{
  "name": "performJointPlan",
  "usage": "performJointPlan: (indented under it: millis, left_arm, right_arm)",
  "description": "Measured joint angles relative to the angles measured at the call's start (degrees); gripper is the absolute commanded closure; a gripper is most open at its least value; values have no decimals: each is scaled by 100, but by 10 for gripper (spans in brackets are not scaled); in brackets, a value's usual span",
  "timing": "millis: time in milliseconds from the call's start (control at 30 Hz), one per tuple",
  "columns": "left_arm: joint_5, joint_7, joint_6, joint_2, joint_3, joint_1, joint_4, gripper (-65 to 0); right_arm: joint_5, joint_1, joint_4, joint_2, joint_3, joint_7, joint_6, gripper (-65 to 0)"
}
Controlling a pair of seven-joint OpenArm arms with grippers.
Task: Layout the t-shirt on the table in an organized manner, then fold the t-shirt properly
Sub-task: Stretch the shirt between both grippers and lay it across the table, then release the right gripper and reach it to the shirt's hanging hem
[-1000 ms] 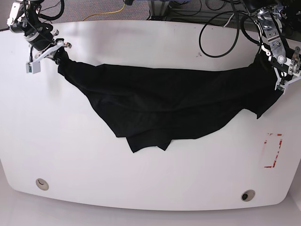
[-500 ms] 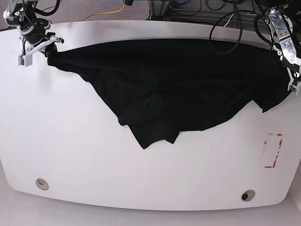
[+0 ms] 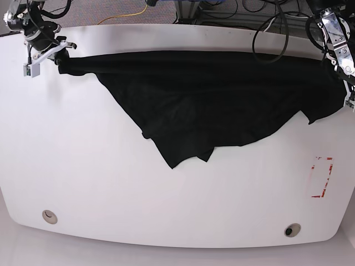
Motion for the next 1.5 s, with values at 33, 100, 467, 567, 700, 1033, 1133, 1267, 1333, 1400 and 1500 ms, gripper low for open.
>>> performJointPlan:
  millis: [33, 100, 467, 567, 700, 1033, 1133, 1267, 1333, 1400, 1500]
  left_arm:
    - [0, 4, 0, 2, 0, 33, 0, 0]
    - [0, 4, 0, 11, 0, 68, -4, 0]
    - [9, 4, 0, 17, 11, 55, -9, -139]
    - [20, 4, 2, 13, 15, 55, -9, -276]
    - [35, 2, 2, 0, 15, 55, -9, -364]
    - [42, 4, 2, 0, 4, 55, -9, -315]
    - [44, 2, 2, 2, 4, 55, -9, -325]
    - [44, 2, 2, 7, 4, 57, -7, -353]
    - [44, 4, 2, 4, 4, 55, -13, -363]
    - [44, 2, 0, 2, 4, 52, -13, -364]
    - [44, 4, 2, 4, 4, 39, -11, -361]
  right_arm:
    - [-2, 0, 0, -9, 0, -46, 0, -3]
    - [0, 0, 0, -13, 0, -83, 0, -16]
    - [-297, 2, 2, -245, 9, -72, 0, -453]
    - [-417, 2, 4, -326, 11, -79, 0, -466]
    - [-474, 4, 4, -326, 11, -79, -2, -466]
    - [-439, 269, 4, -332, 42, -111, -2, -468]
    - [-286, 544, 2, -310, 31, -111, 0, -468]
    - [-81, 1064, 0, -330, 4, -118, 175, -468]
    - [-81, 1366, -26, -310, -144, -114, 319, -468]
    - [-76, 1696, -103, -295, -470, -116, 387, -468]
    - [20, 2203, -330, -343, -920, -164, 496, -468]
